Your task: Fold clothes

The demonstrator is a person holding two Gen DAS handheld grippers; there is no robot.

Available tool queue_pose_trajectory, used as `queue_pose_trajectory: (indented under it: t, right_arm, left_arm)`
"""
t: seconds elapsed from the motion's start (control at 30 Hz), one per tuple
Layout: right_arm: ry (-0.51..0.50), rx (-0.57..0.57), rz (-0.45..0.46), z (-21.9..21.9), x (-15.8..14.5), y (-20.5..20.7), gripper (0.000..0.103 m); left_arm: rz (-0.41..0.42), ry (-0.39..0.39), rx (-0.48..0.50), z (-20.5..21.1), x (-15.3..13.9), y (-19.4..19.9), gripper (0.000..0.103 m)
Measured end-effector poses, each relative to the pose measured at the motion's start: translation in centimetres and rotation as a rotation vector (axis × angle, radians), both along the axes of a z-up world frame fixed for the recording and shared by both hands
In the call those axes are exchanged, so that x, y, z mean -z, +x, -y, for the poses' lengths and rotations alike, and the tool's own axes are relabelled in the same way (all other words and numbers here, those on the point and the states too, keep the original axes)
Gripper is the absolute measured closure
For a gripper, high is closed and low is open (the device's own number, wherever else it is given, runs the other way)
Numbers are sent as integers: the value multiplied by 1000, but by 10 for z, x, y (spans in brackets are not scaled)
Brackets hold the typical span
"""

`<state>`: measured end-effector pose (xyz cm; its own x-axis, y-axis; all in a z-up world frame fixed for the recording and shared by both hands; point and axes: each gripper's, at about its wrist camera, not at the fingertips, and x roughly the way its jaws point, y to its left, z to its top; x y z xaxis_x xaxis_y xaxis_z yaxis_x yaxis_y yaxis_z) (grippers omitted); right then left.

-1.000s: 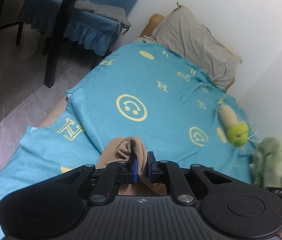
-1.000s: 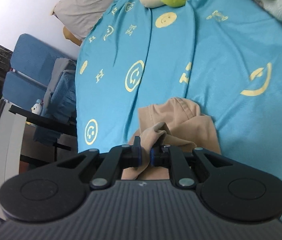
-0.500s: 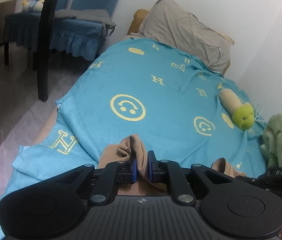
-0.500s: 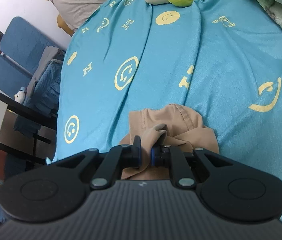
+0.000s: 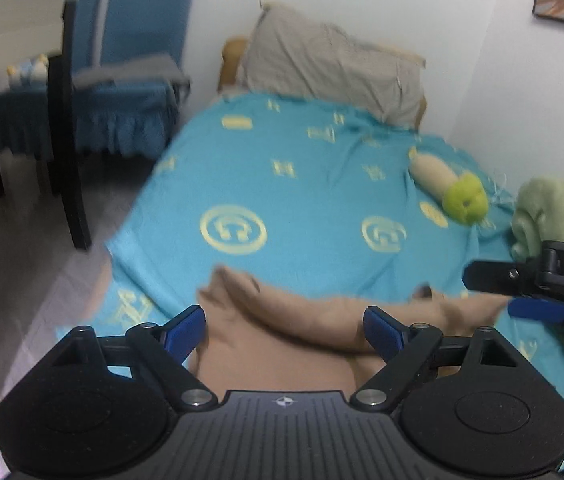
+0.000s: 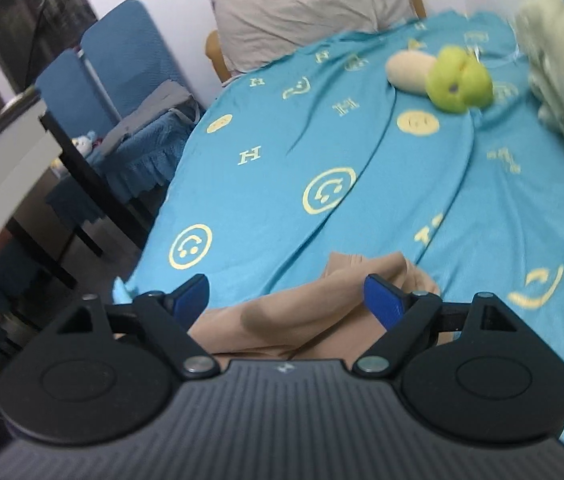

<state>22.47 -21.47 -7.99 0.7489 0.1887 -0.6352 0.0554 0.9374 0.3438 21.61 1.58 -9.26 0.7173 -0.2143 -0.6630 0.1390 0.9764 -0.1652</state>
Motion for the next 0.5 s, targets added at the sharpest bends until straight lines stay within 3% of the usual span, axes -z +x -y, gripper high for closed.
queue_pose_trajectory:
  t: [0.07, 0.17, 0.3, 0.5]
  right_arm:
    - [-39, -10, -17, -3, 6, 5, 18]
    - [-81, -18, -53, -7, 18, 14, 33]
    - [-134, -26, -96, -12, 32, 25, 33]
    - [-133, -7, -76, -14, 32, 25, 32]
  left_arm:
    - [-33, 32, 14, 3, 8, 2, 15]
    - [-49, 92, 29, 8, 16, 3, 15]
    - [-70, 105, 31, 9, 24, 6, 15]
    - [-75, 105, 22, 10, 25, 9, 15]
